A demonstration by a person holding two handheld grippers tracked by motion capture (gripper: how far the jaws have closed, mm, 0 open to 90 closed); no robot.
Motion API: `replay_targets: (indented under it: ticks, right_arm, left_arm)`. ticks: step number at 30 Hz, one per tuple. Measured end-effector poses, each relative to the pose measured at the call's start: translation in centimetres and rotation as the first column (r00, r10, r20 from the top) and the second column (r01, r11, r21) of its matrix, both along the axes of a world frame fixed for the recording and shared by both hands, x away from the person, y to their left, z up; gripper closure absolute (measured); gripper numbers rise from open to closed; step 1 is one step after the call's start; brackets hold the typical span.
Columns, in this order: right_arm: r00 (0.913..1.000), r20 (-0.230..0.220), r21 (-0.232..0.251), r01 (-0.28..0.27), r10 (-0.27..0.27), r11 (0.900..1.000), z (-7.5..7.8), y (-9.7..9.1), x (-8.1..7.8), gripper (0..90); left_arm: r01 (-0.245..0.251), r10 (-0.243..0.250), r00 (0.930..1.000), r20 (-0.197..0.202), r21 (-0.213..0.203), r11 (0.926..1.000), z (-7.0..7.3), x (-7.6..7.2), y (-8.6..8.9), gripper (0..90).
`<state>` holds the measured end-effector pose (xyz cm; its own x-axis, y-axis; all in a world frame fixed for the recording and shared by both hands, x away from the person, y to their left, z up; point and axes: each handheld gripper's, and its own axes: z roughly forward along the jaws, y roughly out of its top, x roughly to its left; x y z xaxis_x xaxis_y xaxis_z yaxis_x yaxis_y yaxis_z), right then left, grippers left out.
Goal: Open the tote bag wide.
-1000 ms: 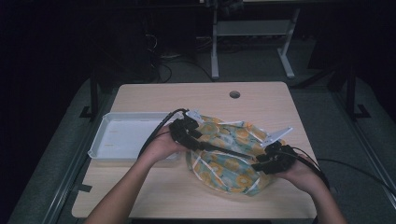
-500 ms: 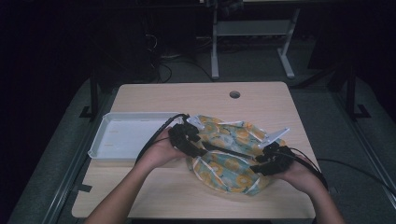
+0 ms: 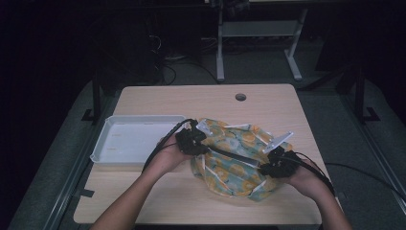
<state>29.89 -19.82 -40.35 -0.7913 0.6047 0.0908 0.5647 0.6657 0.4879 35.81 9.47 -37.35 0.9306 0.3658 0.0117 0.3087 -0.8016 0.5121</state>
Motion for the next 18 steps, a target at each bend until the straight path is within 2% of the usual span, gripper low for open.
replay_targets:
  ticks: [3, 8, 18]
  right_arm:
    - [0.9998, 0.000, 0.011, -0.019, 0.019, 0.9998, 0.4, 0.1, -0.3, 86.3]
    - [0.9983, -0.017, 0.023, -0.056, 0.057, 0.9982, 0.5, 0.6, -1.1, 86.5]
    - [0.9884, -0.075, 0.006, -0.132, 0.132, 0.9913, -1.0, 1.8, -2.4, 86.6]
  left_arm:
    - [-0.003, 0.003, 1.0000, 0.001, -0.012, 0.9999, 0.3, -0.4, 0.3, 89.3]
    - [0.015, -0.015, 0.9999, -0.008, 0.005, 0.9999, 0.5, -1.2, 0.9, 89.2]
    - [0.021, -0.020, 0.9988, -0.044, 0.041, 0.9989, -1.4, -2.1, 1.5, 89.4]
